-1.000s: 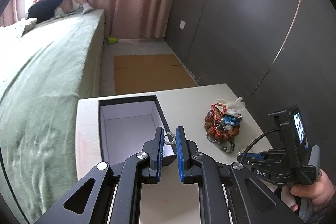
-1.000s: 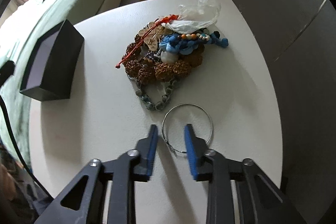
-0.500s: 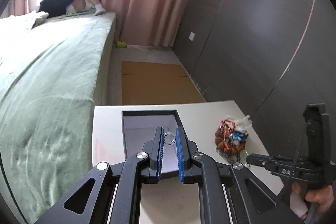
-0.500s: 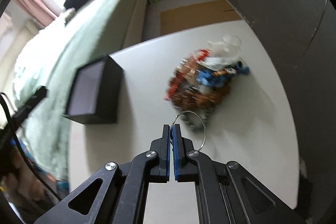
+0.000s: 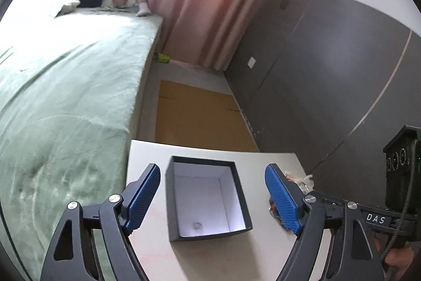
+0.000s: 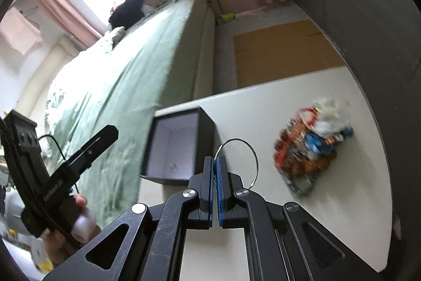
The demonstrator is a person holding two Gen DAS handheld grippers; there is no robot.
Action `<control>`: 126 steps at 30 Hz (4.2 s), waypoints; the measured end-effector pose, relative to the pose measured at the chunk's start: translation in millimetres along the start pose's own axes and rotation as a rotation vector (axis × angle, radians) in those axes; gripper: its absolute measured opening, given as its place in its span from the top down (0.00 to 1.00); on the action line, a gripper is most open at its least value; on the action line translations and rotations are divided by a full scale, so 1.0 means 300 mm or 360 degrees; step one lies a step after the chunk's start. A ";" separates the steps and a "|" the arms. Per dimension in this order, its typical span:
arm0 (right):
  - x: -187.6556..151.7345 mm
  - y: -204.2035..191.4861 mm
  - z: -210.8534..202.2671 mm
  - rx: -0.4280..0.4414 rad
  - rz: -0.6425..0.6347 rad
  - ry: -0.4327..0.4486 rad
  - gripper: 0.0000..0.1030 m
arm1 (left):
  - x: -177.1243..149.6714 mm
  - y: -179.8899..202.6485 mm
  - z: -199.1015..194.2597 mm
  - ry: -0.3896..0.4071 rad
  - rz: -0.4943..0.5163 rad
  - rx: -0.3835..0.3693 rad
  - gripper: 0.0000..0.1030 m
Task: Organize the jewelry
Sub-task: 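Open the left gripper over the black box while the right gripper carries the bangle in and releases, then move the left gripper to the jewelry heap and grasp the red string bracelet, then drop the red bracelet into the box with the left gripper while the right gripper grasps the white plastic bag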
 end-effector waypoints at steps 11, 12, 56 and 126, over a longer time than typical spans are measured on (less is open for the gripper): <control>-0.006 -0.125 0.132 0.0261 -0.0088 0.0045 0.96 | 0.020 -0.135 0.000 -0.0002 -0.0085 0.0125 0.20; -0.004 -0.129 0.144 0.0277 -0.0083 0.0045 0.96 | 0.018 -0.144 0.004 -0.0011 -0.0097 0.0129 0.20; 0.024 0.444 -0.219 0.0033 0.0487 0.0256 0.40 | -0.235 0.480 0.167 -0.0180 0.0417 -0.0153 0.39; 0.088 0.540 0.023 -0.0164 0.0483 0.0208 0.45 | -0.072 0.271 0.160 -0.0138 0.0128 -0.0154 0.97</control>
Point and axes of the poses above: each gripper's, at about its wrist camera, not at the fingertips, and z roughly the way its jaws point, y to its right, x to its top, the point moved 10 cm from there along z, roughly the way its jaws point, and after that the axes turned 9 degrees about x, right-handed, at the moved point
